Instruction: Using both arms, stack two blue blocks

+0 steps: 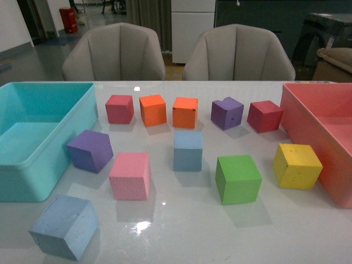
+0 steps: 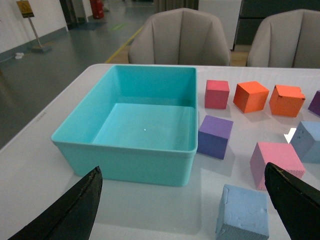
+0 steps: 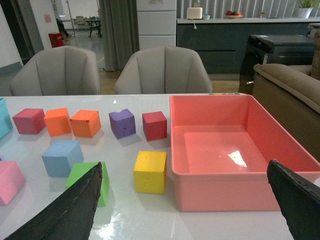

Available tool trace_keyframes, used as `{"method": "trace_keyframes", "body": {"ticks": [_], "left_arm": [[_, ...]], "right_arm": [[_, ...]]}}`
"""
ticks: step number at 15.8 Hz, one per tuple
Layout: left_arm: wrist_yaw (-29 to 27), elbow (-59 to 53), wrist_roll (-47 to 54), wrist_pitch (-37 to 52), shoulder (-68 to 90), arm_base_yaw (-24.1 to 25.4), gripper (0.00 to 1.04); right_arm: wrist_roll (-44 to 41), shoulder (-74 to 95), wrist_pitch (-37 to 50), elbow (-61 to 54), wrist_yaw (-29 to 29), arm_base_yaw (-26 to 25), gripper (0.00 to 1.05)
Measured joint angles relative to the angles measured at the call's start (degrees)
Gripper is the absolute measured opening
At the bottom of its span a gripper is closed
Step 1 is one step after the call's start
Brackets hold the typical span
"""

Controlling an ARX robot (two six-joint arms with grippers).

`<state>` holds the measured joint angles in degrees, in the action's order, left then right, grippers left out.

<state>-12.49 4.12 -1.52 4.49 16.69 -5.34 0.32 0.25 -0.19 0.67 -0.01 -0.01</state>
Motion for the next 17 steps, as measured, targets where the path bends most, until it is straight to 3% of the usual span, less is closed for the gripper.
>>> {"method": "trace_keyframes", "body": {"ticks": [5, 9, 13, 17], "left_arm": [[11.0, 6.1, 1.8, 24.3, 32.8, -0.8, 0.98], [22.6, 16.1, 1.4, 22.4, 60.7, -0.8, 0.98], [23.7, 22.0, -0.2, 22.0, 75.5, 1.0, 0.98], [24.7, 22.7, 0.0, 21.7, 79.1, 1.0, 0.98]], "right_arm": [[0.0, 0.0, 0.0, 0.0, 0.0, 0.0, 0.98], [0.0, 0.0, 0.0, 0.0, 0.0, 0.0, 0.98], [0.0, 0.0, 0.0, 0.0, 0.0, 0.0, 0.98], [0.0, 0.0, 0.0, 0.0, 0.0, 0.0, 0.98]]}}
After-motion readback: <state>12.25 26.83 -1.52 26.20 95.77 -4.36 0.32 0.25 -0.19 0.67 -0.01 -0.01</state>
